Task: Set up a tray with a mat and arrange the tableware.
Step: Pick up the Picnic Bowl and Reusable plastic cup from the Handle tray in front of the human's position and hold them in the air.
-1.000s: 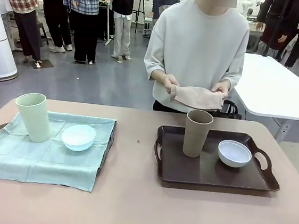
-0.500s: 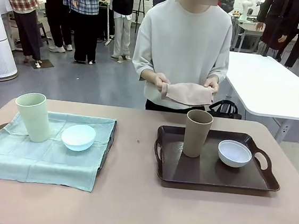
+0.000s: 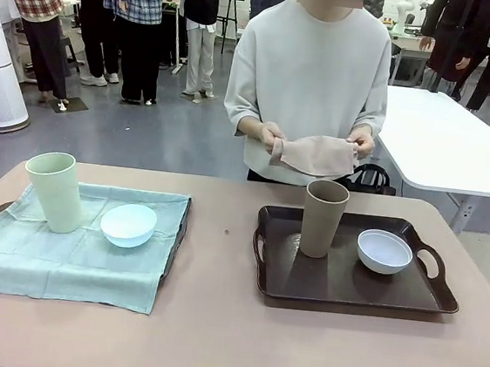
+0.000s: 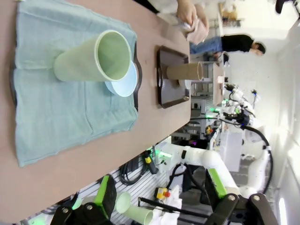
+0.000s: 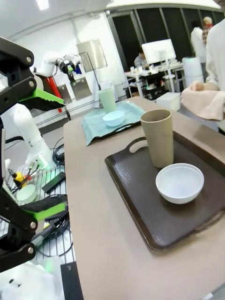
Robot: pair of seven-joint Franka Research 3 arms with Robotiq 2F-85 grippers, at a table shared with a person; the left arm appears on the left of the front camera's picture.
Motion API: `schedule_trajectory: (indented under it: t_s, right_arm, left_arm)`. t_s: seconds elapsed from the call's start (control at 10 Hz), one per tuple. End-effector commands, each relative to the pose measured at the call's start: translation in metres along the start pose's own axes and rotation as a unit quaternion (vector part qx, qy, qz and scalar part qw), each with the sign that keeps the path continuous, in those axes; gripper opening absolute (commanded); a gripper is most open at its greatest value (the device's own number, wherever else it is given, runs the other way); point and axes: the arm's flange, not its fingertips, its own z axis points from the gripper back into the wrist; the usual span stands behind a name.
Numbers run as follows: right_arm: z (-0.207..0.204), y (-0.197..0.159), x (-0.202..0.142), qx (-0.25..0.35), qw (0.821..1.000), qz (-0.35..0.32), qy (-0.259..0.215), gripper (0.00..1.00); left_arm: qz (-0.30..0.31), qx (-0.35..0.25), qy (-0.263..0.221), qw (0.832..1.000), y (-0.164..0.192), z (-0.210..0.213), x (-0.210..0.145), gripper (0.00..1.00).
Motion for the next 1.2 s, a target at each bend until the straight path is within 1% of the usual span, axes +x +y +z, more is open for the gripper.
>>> schedule_trajectory:
  t_s: [0.0, 0.1, 0.2, 0.3, 0.4, 0.5, 0.6, 0.7, 0.8, 0.9, 1.0, 1.1]
  right_arm:
    - [-0.021, 0.037, 0.014, -0.083, 0.996, 0.016, 0.005, 0.98]
    - [-0.038, 0.059, 0.022, -0.106, 0.994, 0.007, 0.004, 0.98]
    - [-0.056, 0.074, 0.027, -0.139, 0.990, -0.002, 0.006, 0.98]
    - [-0.076, 0.086, 0.030, -0.172, 0.985, -0.005, 0.007, 0.98]
    - [-0.097, 0.095, 0.032, -0.204, 0.979, -0.004, 0.003, 0.98]
    - [-0.125, 0.102, 0.039, -0.248, 0.969, 0.003, -0.020, 0.98]
    - [-0.154, 0.101, 0.040, -0.276, 0.960, 0.023, -0.031, 0.98]
    - [-0.181, 0.094, 0.044, -0.305, 0.951, 0.039, -0.043, 0.98]
    - [-0.200, 0.083, 0.049, -0.323, 0.944, 0.042, -0.047, 0.98]
    - [-0.215, 0.074, 0.055, -0.334, 0.940, 0.045, -0.047, 0.98]
    - [-0.223, 0.071, 0.058, -0.336, 0.940, 0.049, -0.047, 0.98]
    - [-0.229, 0.071, 0.057, -0.335, 0.940, 0.053, -0.044, 0.98]
  left_arm:
    - [-0.085, 0.074, 0.009, 0.994, -0.058, -0.034, 0.033, 1.00]
    - [-0.109, 0.134, 0.004, 0.985, -0.086, -0.054, 0.057, 1.00]
    - [-0.122, 0.172, 0.004, 0.977, -0.105, -0.076, 0.075, 1.00]
    - [-0.148, 0.192, 0.022, 0.970, -0.121, -0.097, 0.086, 1.00]
    - [-0.191, 0.216, 0.048, 0.956, -0.137, -0.126, 0.090, 1.00]
    - [-0.266, 0.269, 0.081, 0.922, -0.154, -0.169, 0.091, 1.00]
    - [-0.323, 0.331, 0.109, 0.880, -0.166, -0.208, 0.083, 1.00]
    - [-0.368, 0.358, 0.129, 0.848, -0.175, -0.245, 0.076, 1.00]
    - [-0.411, 0.382, 0.132, 0.817, -0.181, -0.281, 0.069, 1.00]
    - [-0.460, 0.388, 0.133, 0.787, -0.187, -0.315, 0.061, 1.00]
    - [-0.497, 0.382, 0.136, 0.767, -0.194, -0.342, 0.052, 1.00]
    - [-0.522, 0.361, 0.129, 0.762, -0.200, -0.365, 0.043, 1.00]
